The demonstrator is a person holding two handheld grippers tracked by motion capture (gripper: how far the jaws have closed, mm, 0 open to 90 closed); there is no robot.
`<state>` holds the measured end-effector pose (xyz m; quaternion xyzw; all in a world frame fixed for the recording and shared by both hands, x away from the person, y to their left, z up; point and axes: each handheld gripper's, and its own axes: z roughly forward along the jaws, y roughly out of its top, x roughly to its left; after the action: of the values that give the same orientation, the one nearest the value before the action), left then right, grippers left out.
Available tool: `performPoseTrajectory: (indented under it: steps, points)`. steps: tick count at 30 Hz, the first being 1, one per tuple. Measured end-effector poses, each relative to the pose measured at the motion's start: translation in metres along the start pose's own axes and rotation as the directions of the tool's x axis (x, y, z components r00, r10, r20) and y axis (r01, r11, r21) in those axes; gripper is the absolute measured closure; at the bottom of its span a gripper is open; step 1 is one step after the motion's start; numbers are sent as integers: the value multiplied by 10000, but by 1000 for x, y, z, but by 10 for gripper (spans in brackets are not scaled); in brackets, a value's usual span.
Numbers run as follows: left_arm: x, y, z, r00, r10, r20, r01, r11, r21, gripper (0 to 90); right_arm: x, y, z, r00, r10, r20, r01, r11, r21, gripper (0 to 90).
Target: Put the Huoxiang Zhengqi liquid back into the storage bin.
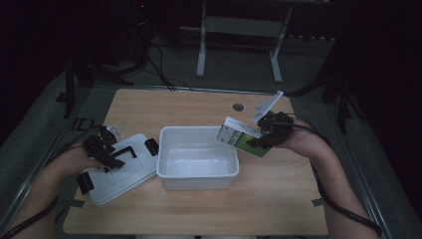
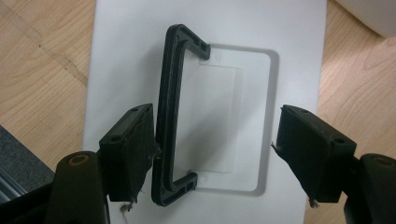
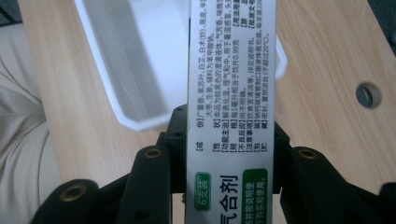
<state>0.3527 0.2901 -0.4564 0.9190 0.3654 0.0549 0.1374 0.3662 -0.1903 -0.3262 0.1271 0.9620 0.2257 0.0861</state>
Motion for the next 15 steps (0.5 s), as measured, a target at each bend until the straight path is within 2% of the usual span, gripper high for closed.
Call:
performPoseTrajectory:
  steps: [1, 5, 15]
  points:
    - [0, 0, 0, 10000, -36, 11, 36, 10000, -23, 282, 5, 10, 6, 9996, -259, -145, 259, 9997, 25, 648]
    - [1, -1, 1, 10000, -14, -5, 14, 10000, 38, 282, 10, 20, 15, 9969, -676, -399, 684, 9975, 188, 648]
    - [2, -5, 2, 9999, -101, 24, 101, 9999, 49, 282, 21, 42, 36, 9862, -1397, -886, 1413, 9899, 125, 647]
